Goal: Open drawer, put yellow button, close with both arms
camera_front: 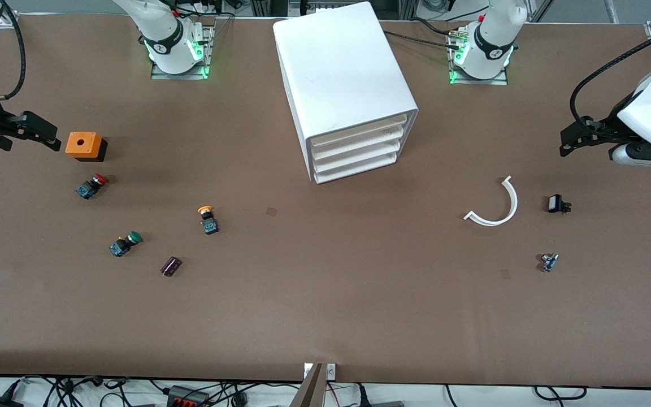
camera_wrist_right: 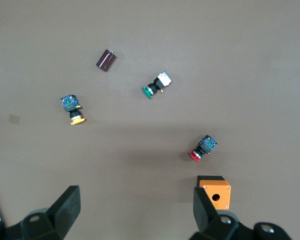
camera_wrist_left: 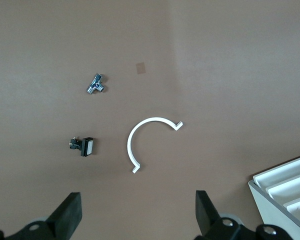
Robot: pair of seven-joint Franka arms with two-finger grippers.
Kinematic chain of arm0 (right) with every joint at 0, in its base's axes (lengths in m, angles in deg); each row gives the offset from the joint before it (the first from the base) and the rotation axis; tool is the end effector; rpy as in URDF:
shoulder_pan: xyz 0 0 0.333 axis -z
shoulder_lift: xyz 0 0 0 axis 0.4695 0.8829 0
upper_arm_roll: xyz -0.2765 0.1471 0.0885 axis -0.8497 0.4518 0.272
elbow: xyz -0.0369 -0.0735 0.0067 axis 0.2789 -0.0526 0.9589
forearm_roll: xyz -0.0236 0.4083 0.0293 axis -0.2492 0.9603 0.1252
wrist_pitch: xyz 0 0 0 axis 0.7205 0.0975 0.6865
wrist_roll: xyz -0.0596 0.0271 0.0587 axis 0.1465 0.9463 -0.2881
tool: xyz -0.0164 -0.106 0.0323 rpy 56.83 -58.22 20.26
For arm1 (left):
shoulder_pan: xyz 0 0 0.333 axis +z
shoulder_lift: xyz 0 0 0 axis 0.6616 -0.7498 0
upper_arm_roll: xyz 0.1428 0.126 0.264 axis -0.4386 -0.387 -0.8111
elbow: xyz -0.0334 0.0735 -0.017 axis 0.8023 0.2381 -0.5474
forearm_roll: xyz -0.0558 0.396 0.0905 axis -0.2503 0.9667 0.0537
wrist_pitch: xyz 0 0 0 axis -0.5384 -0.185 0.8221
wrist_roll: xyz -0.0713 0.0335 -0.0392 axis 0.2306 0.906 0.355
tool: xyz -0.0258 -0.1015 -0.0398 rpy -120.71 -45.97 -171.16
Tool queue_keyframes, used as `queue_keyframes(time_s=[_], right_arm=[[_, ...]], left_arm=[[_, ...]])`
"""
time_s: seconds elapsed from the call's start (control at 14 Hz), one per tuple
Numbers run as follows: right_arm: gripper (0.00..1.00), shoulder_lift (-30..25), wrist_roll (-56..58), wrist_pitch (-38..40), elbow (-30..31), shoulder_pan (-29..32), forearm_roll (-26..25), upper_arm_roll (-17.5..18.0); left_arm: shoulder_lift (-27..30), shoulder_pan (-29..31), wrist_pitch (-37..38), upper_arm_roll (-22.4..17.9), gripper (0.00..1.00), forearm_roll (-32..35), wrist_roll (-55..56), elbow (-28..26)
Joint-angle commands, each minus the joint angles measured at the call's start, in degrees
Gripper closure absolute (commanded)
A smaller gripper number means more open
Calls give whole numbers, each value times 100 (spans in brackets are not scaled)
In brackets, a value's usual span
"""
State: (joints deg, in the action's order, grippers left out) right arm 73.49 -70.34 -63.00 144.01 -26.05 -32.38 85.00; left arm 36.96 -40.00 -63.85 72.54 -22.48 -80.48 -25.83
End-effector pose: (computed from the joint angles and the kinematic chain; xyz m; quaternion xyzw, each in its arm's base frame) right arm 0.5743 -0.0229 0.5870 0.9999 0.0077 0.0010 0.0090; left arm 0.5727 -0.0183 0.5834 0.9995 -0.0304 0.0024 0.0022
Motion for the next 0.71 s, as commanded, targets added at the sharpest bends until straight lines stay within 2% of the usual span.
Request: queue_keyframes(time_s=[0.0,0.64], right_arm=[[0,-156,73,-86,178,60,-18,68],[0,-60,125,-25,126,69,-27,68]], left_arm=[[51,42,103,-1,0,-92,-59,43],[51,42,103,8,0,-92,-59,51]])
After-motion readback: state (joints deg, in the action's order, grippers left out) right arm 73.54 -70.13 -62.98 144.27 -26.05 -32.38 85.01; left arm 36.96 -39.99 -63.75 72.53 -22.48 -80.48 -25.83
